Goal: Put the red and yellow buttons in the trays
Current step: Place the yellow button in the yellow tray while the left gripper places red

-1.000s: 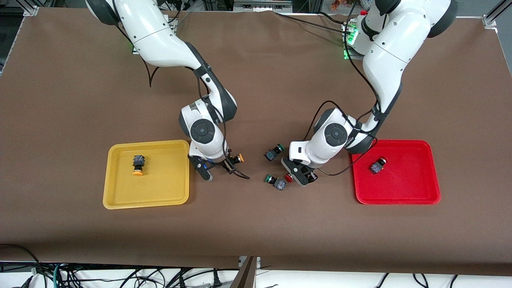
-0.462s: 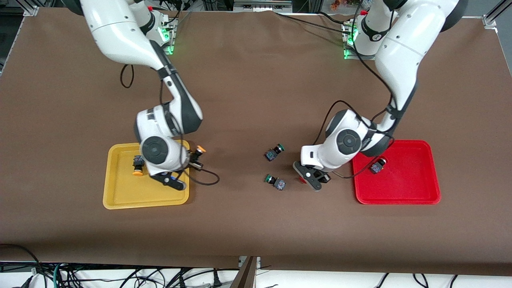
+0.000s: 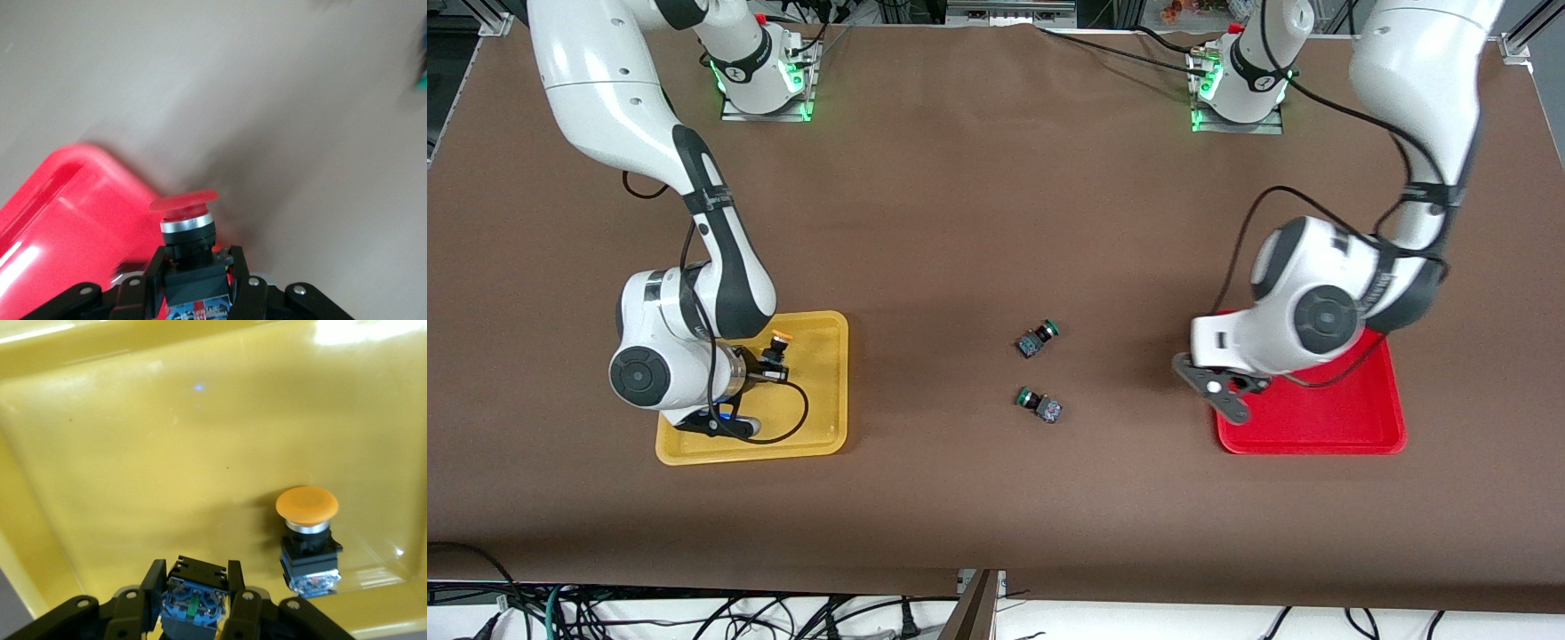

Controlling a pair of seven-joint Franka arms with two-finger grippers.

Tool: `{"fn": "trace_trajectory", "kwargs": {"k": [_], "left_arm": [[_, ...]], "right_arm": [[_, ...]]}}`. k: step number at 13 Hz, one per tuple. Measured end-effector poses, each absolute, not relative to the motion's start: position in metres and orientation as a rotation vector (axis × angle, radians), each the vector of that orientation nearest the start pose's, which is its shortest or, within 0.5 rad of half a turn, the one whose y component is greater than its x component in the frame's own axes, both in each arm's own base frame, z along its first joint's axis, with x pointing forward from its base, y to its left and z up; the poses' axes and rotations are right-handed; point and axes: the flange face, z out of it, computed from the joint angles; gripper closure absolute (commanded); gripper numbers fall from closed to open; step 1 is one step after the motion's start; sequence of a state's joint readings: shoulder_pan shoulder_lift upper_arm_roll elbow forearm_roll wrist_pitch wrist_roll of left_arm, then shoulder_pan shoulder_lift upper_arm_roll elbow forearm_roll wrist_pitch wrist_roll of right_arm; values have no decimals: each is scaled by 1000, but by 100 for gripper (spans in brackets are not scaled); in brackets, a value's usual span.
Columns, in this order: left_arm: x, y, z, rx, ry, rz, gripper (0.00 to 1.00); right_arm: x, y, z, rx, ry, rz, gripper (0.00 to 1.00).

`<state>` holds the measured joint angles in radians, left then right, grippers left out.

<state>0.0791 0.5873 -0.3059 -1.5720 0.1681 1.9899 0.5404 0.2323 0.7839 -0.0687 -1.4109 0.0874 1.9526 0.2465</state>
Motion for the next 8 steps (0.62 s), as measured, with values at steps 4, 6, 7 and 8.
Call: {"fn": "trace_trajectory", "kwargs": {"k": [4,6,7,8], "left_arm": [[683,62,227,-2782,1480,130,74],[676,121,193,-2750,1577,73,1],[674,130,185,-2743,1602,62,0],[675,127,186,-2736,1617,56,0]], "right_arm": [[687,144,201,-3140,127,373,0],[689,142,209,-3137,76,367,0],[689,138,219,-3135,46,391,0],[689,131,232,-3129,6,414,0]]}}
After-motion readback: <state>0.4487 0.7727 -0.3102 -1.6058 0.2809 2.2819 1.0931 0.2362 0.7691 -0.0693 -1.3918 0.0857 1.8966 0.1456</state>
